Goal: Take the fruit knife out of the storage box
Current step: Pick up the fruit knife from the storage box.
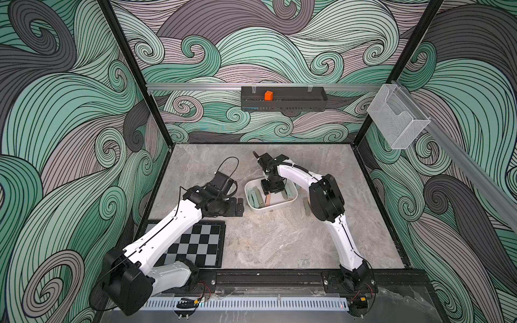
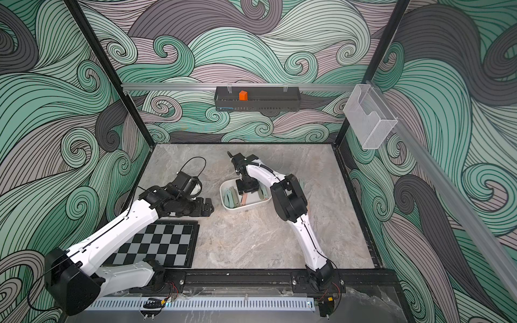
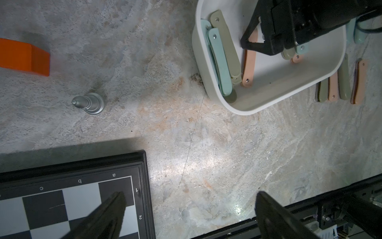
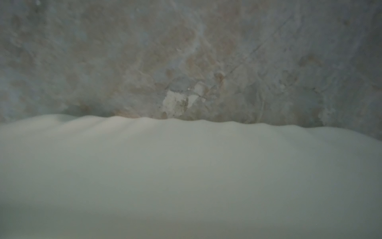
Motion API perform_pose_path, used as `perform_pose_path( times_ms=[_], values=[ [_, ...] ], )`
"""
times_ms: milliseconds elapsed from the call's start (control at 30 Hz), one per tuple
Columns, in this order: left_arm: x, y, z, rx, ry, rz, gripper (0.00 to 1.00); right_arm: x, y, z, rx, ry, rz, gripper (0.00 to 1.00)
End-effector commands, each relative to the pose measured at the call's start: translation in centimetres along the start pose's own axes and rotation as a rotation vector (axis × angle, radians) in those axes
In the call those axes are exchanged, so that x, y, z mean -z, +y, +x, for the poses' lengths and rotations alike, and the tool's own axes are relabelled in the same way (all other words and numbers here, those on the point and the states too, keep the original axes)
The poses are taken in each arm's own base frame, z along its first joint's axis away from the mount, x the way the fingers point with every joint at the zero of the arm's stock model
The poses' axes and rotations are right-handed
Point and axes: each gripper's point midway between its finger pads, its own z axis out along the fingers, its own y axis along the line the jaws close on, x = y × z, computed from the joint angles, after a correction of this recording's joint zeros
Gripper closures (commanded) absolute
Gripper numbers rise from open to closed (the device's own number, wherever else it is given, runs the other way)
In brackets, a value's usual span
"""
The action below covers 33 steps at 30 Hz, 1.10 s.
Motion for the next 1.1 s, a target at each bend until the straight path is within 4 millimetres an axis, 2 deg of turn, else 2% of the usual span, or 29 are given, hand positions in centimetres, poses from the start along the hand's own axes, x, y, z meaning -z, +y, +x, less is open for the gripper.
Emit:
perform_pose_path(
  times_ms=[0,100,267,467,700,900,1067],
  values=[
    [-0.4,0.3,-0.4,0.016,0.001,-0.019,0.01,-1.6,0.9,0.9,0.027,0.048,0.009,0.47],
    [-0.6,0.1,-0.7,0.015,0.007,-0.02,0.01,-2.7,0.6,1.7,0.035,0.084,0.035,0.53],
    [-0.9,-0.1,-1.1,0.013,0.024,-0.023,0.01,-3.4,0.7,2.2,0.048,0.109,0.031,0.7],
    [-1.4,-0.5,-1.4,0.018,0.047,-0.018,0.01,-2.8,0.9,1.6,0.061,0.087,0.021,0.77],
    [-1.2,-0.8,-1.9,0.01,0.04,-0.01,0.01,-0.8,0.6,-0.6,0.069,0.026,0.009,0.8],
    [-0.6,-1.5,-2.5,-0.007,0.033,0.012,0.01,2.0,-0.1,-2.7,0.042,-0.038,-0.009,0.8],
    [-0.3,-2.7,-3.3,-0.032,0.026,0.059,0.01,4.1,-1.0,-3.6,0.024,-0.077,-0.015,0.8]
  ],
)
